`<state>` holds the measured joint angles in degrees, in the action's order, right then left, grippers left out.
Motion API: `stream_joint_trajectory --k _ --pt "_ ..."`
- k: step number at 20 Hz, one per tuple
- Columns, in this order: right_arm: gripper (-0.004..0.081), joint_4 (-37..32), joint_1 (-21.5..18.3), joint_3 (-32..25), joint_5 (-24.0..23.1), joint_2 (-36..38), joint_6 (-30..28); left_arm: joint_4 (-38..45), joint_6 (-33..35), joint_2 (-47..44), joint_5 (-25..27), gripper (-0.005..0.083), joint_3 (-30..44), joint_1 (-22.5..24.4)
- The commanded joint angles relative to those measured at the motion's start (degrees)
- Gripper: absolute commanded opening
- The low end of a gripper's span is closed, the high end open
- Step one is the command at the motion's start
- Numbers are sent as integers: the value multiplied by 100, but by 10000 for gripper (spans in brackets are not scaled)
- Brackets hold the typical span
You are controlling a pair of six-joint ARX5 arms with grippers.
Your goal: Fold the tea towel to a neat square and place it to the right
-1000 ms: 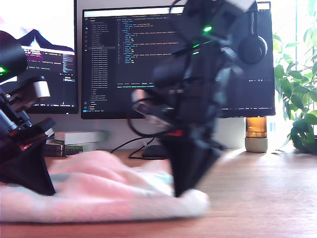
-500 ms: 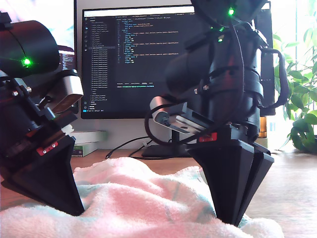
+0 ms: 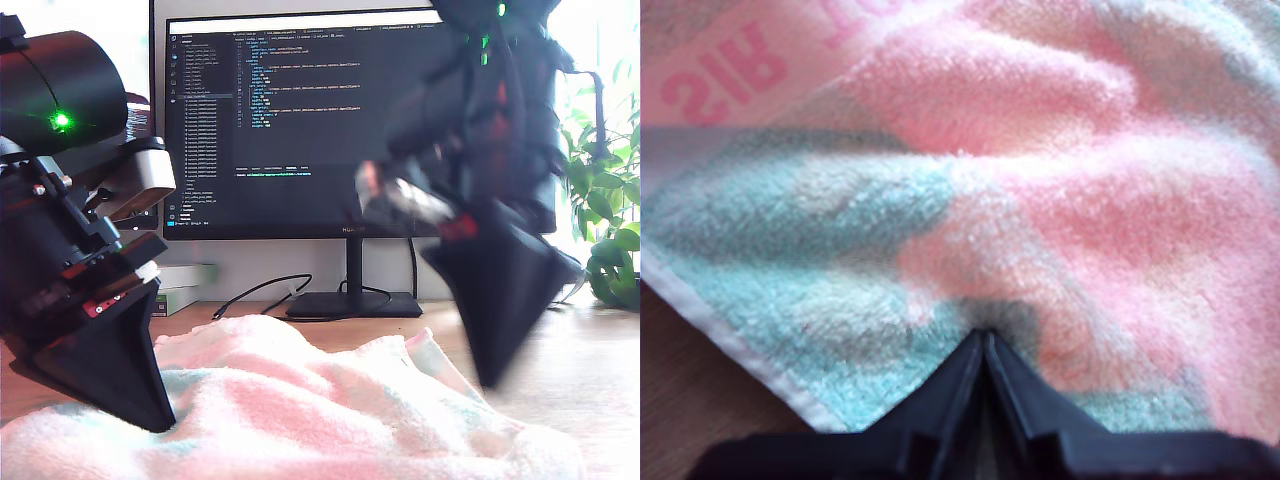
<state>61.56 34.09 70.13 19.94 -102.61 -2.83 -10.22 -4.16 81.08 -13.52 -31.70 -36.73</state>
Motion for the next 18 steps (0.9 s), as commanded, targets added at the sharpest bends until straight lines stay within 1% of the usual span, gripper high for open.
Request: stream_joint_trajectory --k 1,4,7,8,10,12,13,15,16,18 --pt "-9 -201 20 111 85 57 35 -195 7 378 304 -22 415 72" --pt "45 -1185 -166 199 72 55 487 -195 7 378 306 -22 415 72" --pt "225 -1860 -546 201 57 50 868 -192 7 378 304 -22 415 72" --pt "242 -2031 -699 201 50 48 973 -190 7 378 304 -22 415 72" --pt "243 -2321 -966 201 52 44 1143 -179 9 378 302 -22 415 72" --pt "258 -2535 -1158 201 107 39 1342 -157 9 378 304 -22 415 72" --pt "274 -2603 -1220 201 129 39 1390 -142 11 378 304 -22 415 72" --pt "300 -2697 -1250 201 372 26 1563 -107 11 378 304 -22 415 72" --pt "300 -2721 -1250 201 509 22 1650 -85 11 378 304 -22 415 72" --pt "300 -2736 -1235 201 570 0 1683 -79 11 378 304 -22 415 72"
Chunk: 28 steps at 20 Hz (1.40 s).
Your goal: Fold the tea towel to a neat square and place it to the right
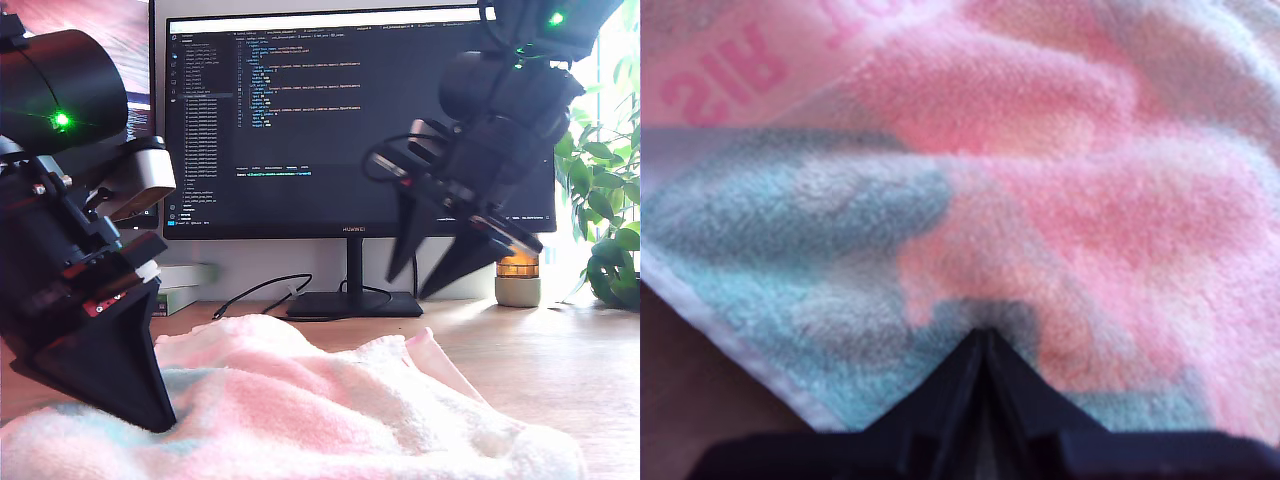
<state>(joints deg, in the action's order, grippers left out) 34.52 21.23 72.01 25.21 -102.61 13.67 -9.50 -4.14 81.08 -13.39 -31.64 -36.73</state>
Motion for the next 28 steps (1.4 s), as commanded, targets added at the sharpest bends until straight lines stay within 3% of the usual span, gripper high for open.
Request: stream_joint_trajectory --k 1,4,14,20,28 --pt "300 -61 50 13 66 -48 79 -149 9 378 291 -22 409 72" --pt "300 -221 50 13 319 -304 157 -151 9 378 291 -22 409 72" --pt "299 -282 50 13 334 -756 164 -155 7 378 291 -22 409 72" --pt "298 -378 50 13 264 -857 116 -164 7 378 291 -22 409 72" --pt "297 -101 50 11 -166 -857 -118 -166 9 378 291 -22 409 72"
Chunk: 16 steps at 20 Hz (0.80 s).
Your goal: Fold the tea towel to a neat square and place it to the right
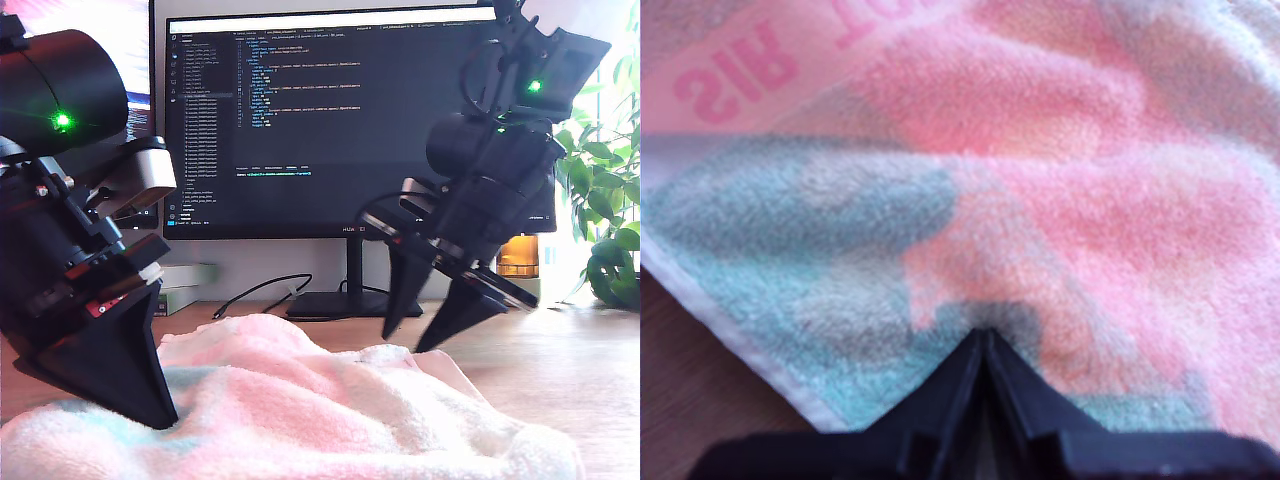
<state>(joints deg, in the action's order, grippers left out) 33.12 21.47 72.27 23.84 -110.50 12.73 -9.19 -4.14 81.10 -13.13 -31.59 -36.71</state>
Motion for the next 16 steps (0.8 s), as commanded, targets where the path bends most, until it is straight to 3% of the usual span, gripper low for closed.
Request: stream_joint_trajectory --k 1,9,16 --pt "297 24 28 -15 -20 -68 -2 -197 9 376 264 -22 404 70" --pt "276 -461 332 -15 -20 -68 216 -197 7 376 264 -22 404 70" --pt "241 -398 367 -15 70 -70 216 -195 9 376 264 -22 404 70"
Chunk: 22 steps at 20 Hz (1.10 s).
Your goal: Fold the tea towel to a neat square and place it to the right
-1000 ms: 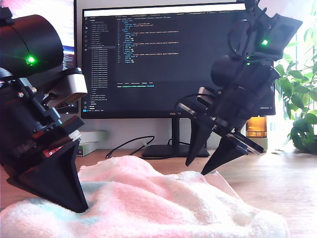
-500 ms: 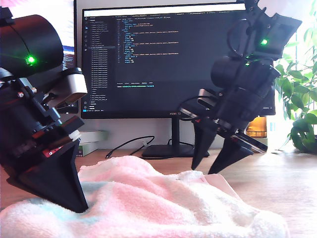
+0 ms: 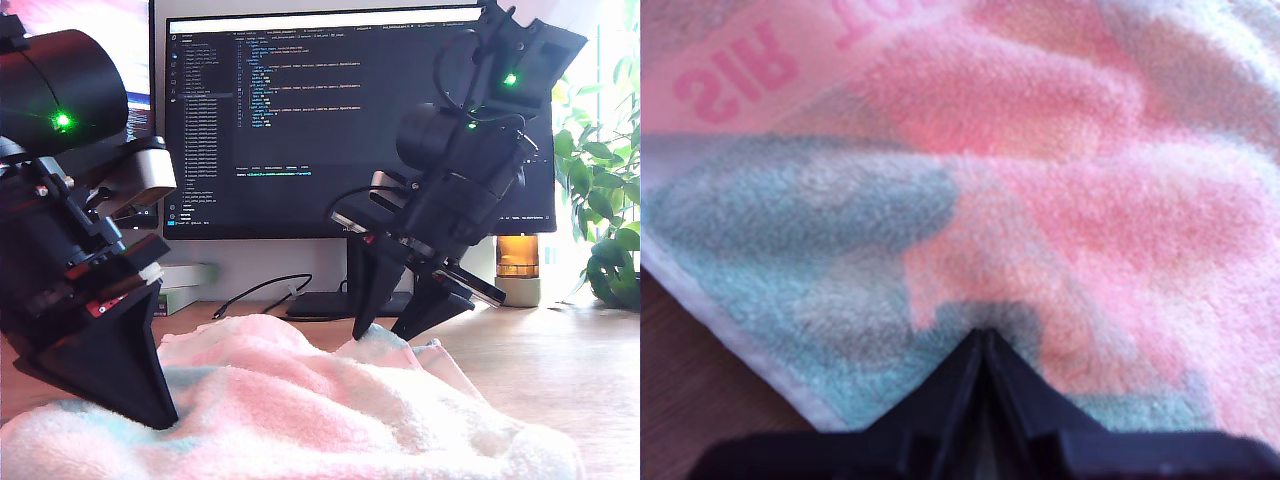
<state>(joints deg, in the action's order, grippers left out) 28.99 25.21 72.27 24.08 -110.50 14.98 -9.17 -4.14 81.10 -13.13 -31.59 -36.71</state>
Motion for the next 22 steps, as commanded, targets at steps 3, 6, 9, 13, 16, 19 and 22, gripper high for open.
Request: stream_joint_trajectory --k 3,6,9,13,16,19,22 --pt "239 103 -22 -13 319 -70 -153 -199 9 376 264 -22 404 70" --pt "239 321 -118 -13 730 -70 -195 -197 9 376 264 -22 404 70" --pt "239 492 -219 -13 962 -68 -280 -197 9 376 264 -22 404 70" --pt "238 798 -372 -13 1008 -70 -549 -197 7 376 264 -22 404 70" --pt "187 859 -435 -13 999 -68 -688 -197 7 376 264 -22 404 70" --pt "108 822 -428 -13 997 -68 -695 -195 7 376 267 -22 404 70" --pt "38 809 -350 -13 981 -70 -752 -195 7 376 267 -22 404 70"
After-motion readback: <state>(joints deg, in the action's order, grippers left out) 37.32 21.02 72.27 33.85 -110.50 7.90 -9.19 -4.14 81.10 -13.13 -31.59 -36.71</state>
